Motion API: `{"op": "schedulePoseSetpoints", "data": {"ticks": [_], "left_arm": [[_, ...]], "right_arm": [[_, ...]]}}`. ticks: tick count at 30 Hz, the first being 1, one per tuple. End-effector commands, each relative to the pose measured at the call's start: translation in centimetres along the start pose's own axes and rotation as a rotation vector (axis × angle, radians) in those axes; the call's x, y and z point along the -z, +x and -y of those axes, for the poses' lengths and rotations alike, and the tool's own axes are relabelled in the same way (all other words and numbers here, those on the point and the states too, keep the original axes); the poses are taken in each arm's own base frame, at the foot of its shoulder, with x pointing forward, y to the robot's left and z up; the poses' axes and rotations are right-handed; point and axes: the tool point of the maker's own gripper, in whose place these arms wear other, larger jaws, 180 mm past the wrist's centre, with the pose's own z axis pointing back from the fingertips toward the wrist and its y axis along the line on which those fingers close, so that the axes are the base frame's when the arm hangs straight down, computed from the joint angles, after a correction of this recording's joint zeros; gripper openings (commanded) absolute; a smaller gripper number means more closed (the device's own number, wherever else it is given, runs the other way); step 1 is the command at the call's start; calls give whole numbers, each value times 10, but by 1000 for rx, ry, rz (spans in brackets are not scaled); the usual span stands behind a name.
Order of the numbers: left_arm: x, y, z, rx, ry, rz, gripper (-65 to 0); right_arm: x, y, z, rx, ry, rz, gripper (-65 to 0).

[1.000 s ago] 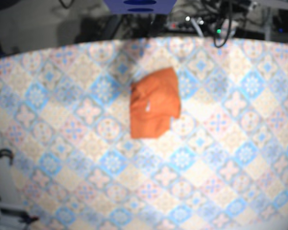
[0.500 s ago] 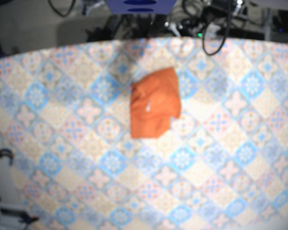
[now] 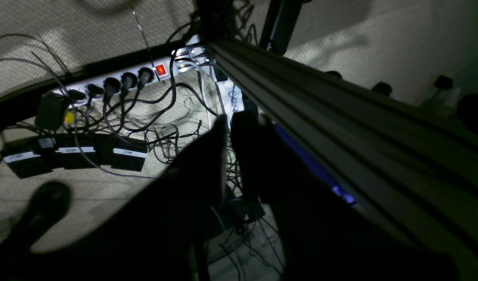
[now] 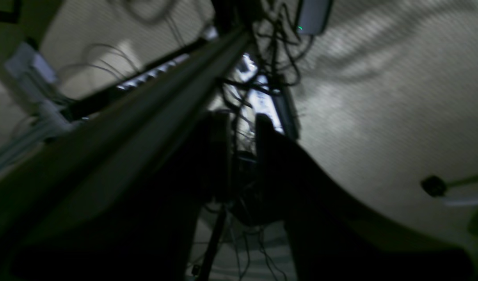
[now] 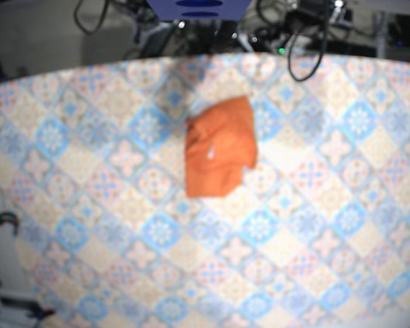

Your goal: Fold the T-shirt properly

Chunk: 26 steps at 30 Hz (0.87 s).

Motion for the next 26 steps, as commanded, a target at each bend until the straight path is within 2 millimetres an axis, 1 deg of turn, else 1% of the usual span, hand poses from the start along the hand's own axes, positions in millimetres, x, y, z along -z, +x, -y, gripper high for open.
{"op": "schedulePoseSetpoints", "data": {"ticks": [1, 3, 9, 11, 12, 14, 15, 17, 20, 26], "left_arm": [[-1, 18, -1, 12, -4, 36, -576], [-2, 28, -2, 18, -1, 48, -576], [-2, 34, -3, 23, 0, 58, -576], [-1, 29, -1, 20, -3, 51, -576], [-1, 23, 0, 16, -4, 43, -576], [0, 10, 2, 9, -8, 24, -576], [0, 10, 3, -8, -11, 30, -576], [3, 8, 14, -22, -29, 31, -576], [4, 5, 15, -17, -31, 23, -576], [4, 5, 15, -17, -31, 23, -576]], "right_arm": [[-1, -3, 0, 6, 3, -3, -537], [-1, -3, 0, 5, 3, -2, -537], [-1, -3, 0, 5, 3, -2, -537], [0, -2, 0, 5, 3, 0, -537], [0, -2, 0, 5, 3, 0, -537], [2, 9, -5, 1, 12, 14, -537], [2, 10, -6, -1, 13, 17, -537], [2, 9, -6, -9, 14, 9, -537], [2, 8, -6, -10, 14, 7, -537], [1, 4, -4, -11, 12, 1, -537]]}}
